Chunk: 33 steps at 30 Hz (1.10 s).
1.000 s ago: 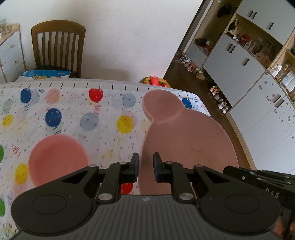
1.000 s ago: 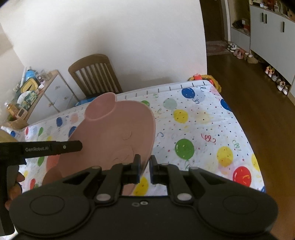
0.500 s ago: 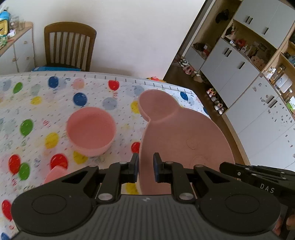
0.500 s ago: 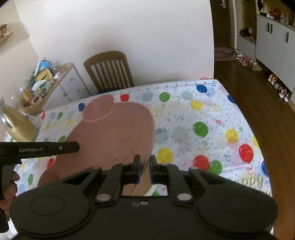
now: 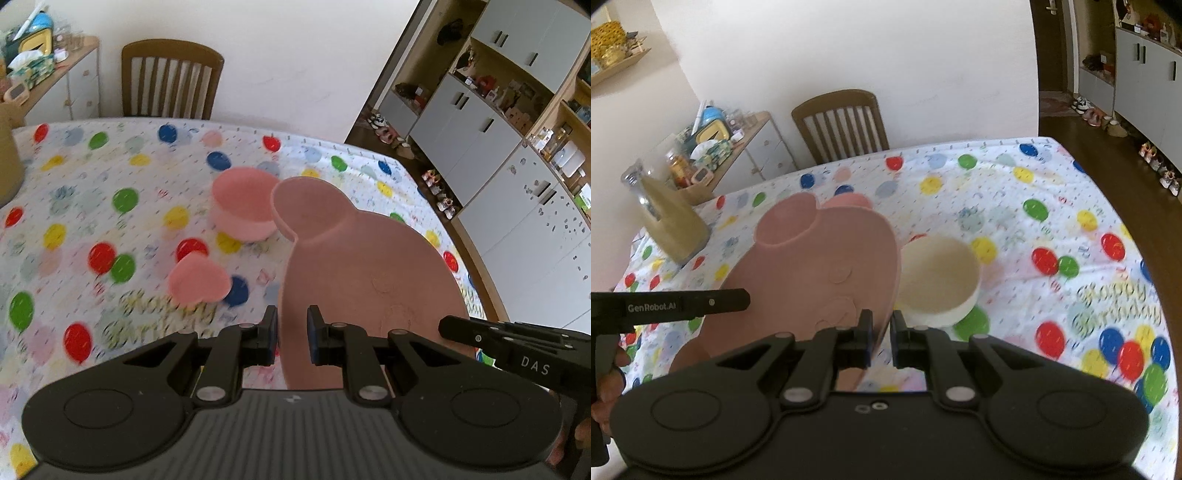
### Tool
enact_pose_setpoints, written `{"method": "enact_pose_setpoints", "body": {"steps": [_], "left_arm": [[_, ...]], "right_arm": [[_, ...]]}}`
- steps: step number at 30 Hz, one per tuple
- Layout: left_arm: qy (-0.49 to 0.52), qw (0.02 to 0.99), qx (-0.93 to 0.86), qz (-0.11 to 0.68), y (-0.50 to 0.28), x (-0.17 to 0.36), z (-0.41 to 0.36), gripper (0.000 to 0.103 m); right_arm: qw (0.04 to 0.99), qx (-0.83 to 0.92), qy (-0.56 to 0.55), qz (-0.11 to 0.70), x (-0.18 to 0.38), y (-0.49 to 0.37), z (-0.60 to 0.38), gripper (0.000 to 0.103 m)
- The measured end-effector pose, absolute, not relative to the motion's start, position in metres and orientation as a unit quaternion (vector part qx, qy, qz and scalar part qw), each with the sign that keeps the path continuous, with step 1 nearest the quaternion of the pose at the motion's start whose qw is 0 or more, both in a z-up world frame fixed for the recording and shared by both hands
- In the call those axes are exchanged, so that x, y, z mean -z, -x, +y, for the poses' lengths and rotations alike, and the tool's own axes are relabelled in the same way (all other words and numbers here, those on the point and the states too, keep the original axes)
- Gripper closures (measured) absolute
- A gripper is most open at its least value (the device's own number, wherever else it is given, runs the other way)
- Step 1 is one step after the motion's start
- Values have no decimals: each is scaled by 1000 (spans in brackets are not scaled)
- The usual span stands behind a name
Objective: Organize plates and bowls
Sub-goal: 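Lift and carry the pink bear-shaped plate toward the white plate stack, then lower the pink bear-shaped plate onto the white plates and open both grippers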
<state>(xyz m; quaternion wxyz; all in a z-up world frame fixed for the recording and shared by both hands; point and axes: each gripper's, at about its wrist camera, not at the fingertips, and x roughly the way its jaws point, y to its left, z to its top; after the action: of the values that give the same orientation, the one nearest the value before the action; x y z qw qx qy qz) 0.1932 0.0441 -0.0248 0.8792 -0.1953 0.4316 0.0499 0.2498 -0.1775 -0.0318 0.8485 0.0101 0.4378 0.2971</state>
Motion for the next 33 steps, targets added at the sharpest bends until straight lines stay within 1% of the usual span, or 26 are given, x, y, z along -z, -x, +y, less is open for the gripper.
{"method": "enact_pose_setpoints", "body": {"steps": [9, 17, 33], "left_arm": [[197, 874, -56, 441, -130, 31, 58, 87], [204, 869, -63, 447, -89, 41, 76, 87], [221, 847, -78, 477, -45, 90, 99, 87]], "right_arm": [[843, -304, -8, 444, 37, -196, -160, 94], [836, -311, -2, 451, 47, -160, -142, 94], [818, -319, 18, 479, 90, -117, -112, 95]]}}
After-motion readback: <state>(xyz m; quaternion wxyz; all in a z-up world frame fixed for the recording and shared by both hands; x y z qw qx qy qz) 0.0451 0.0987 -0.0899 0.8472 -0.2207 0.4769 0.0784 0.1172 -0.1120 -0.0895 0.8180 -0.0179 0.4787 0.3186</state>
